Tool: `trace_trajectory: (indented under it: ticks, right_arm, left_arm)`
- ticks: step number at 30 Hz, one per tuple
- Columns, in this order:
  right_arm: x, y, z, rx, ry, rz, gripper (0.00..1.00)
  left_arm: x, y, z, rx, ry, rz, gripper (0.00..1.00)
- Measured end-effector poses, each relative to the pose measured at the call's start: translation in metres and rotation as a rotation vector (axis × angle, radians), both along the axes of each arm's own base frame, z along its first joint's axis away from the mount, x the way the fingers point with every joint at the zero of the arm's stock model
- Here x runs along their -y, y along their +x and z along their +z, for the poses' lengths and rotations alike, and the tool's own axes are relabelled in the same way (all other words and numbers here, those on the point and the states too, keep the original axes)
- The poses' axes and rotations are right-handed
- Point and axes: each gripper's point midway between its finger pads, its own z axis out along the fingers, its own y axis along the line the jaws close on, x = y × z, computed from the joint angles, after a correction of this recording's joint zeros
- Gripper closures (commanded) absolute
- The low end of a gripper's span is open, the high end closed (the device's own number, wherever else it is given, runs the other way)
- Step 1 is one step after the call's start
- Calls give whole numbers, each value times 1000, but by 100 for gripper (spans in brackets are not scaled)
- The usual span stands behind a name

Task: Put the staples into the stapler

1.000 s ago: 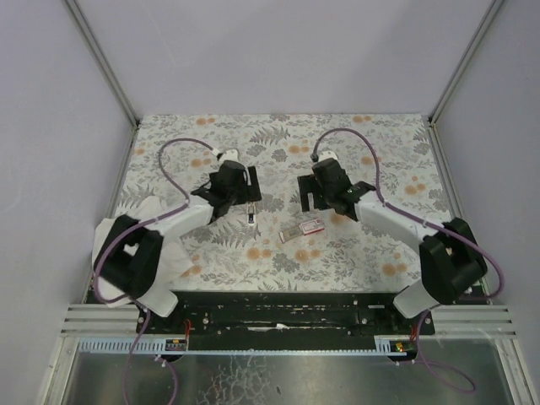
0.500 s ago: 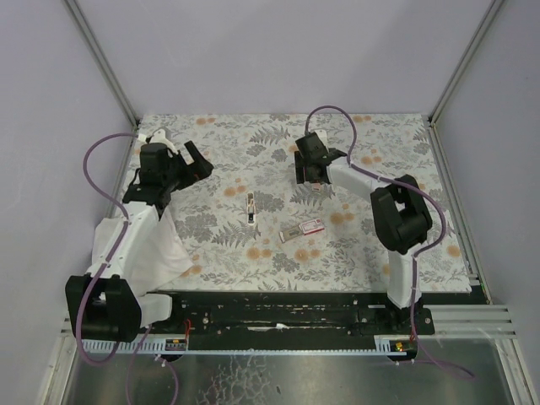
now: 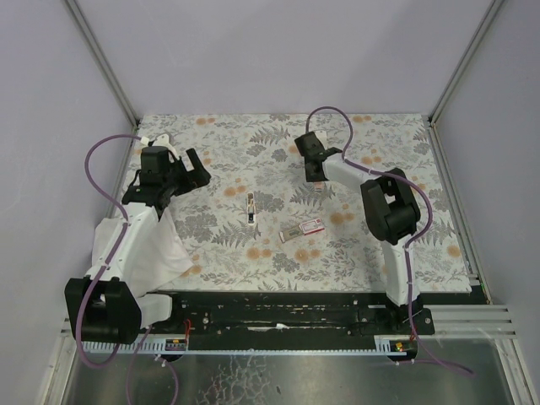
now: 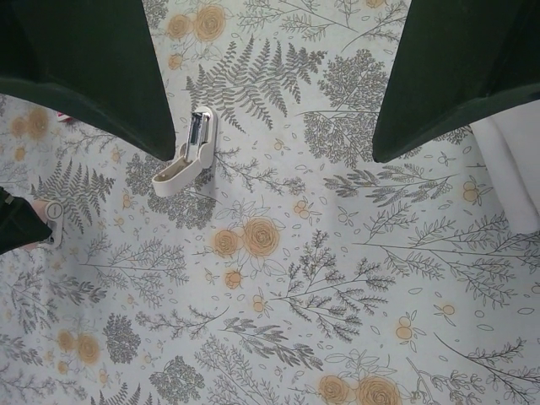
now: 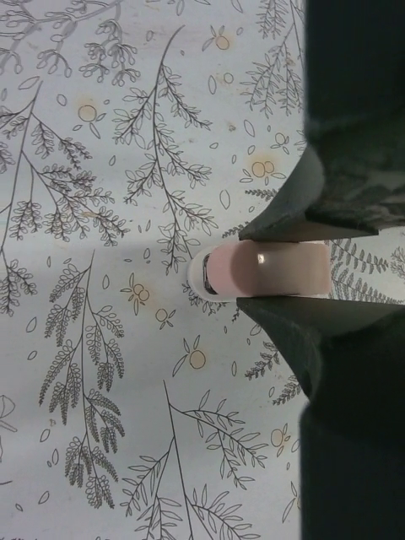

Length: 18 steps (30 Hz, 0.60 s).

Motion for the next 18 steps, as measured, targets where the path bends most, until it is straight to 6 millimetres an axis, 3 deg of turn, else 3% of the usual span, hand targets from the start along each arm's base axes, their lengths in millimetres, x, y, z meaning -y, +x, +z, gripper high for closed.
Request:
trace_trajectory:
  ticks: [6,11,14,18]
  right_arm:
    - [0,2,0,28,11,8,98]
    - [4,-14,17,47,51,93,100]
    - [-4,-26,55,116,125,214,100]
    - [-32,-53,124,257,298,443,100]
  left_arm:
    - [-3,-1,-2,-7,21,1,0]
    - [-2,-2,-2,-9,14,-3,9]
    - [11,-6,6,6,-45,-48,15]
    - [40,-19,18,28,-164,-132,15]
